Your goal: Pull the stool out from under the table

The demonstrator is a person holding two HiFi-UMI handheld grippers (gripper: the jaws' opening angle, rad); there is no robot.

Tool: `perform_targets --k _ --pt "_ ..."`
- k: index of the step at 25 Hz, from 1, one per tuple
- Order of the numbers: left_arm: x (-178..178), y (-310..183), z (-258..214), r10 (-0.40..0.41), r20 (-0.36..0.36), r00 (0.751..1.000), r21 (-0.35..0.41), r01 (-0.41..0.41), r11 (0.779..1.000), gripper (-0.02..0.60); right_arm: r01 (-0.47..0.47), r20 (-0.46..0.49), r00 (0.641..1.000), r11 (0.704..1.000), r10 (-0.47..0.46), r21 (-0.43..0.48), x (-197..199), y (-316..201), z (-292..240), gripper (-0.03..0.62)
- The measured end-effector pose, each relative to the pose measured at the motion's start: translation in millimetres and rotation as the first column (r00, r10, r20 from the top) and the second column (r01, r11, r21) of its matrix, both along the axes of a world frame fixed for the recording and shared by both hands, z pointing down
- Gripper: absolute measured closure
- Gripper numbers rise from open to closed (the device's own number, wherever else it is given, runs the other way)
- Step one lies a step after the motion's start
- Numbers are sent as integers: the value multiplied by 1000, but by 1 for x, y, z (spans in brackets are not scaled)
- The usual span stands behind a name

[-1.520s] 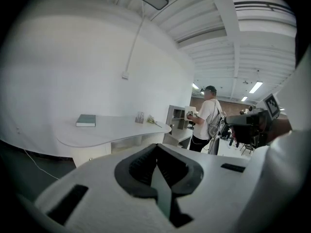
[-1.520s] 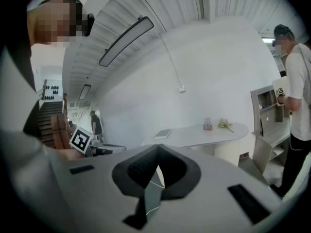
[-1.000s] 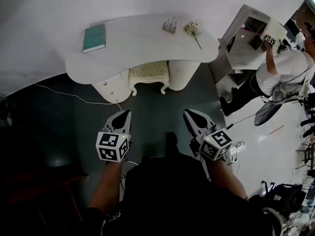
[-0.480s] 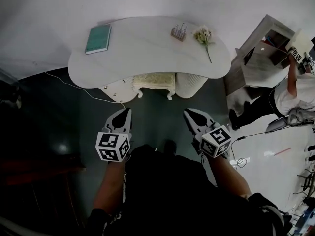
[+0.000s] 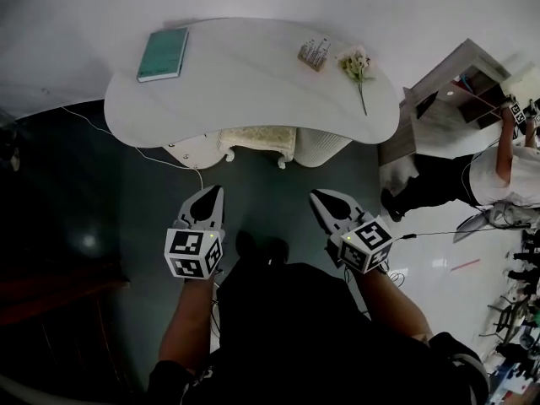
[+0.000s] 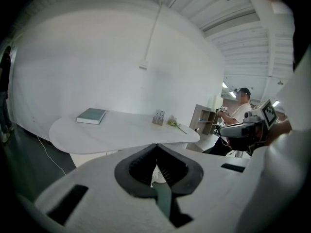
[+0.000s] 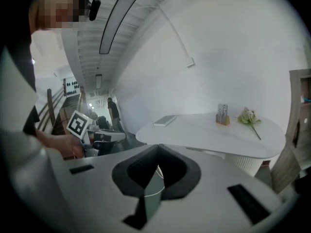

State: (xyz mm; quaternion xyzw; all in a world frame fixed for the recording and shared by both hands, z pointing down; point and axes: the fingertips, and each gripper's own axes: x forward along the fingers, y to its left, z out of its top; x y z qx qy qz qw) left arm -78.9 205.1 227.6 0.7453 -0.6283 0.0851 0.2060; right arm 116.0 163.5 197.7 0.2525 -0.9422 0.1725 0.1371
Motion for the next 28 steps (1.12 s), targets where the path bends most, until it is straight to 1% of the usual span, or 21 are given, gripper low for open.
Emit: perform_targets --k 2,5,7,11,13,15,16,18,20,22,25,28 --pt "-3 -4 9 13 -11 1000 23 -13 1000 572 12 -34 999 1000 -12 -4 -6 0 9 591" --pt "-8 -12 26 39 5 999 53 -40 998 572 8 -54 999 999 -10 -37 -19 -6 26 589" --pt "-11 -18 40 28 2 1000 42 -28 999 572 25 -62 998 998 -28 -59 -24 -13 40 589" --pt "-5 -21 64 -26 4 1000 15 26 1000 572 116 -57 991 991 -119 -66 -19 -22 71 589" --pt "4 -22 76 -57 11 998 -10 57 998 572 122 -99 987 990 -128 -64 -13 -33 91 589" --pt "18 -22 85 -64 35 997 -36 65 997 572 132 -157 978 990 -138 -43 -7 -41 108 589" --pt "26 -22 91 -60 47 997 -50 63 997 572 153 -162 974 988 -155 -29 -6 -43 111 589" --pt "40 -25 105 -50 70 996 -72 55 996 572 213 -137 968 977 -211 -6 -6 -41 119 589" --pt "47 -30 118 -59 82 995 -76 65 995 572 249 -124 961 969 -247 -3 -3 -42 133 589" --pt "48 -37 132 -83 81 993 -79 89 993 572 244 -149 958 970 -245 -26 2 -46 154 589" --pt "39 -50 155 -105 90 990 -79 113 990 572 197 -209 956 979 -205 -56 5 -59 188 589" --pt "23 -70 183 -116 103 988 -64 123 990 572 163 -200 964 984 -174 -69 -5 -75 220 589"
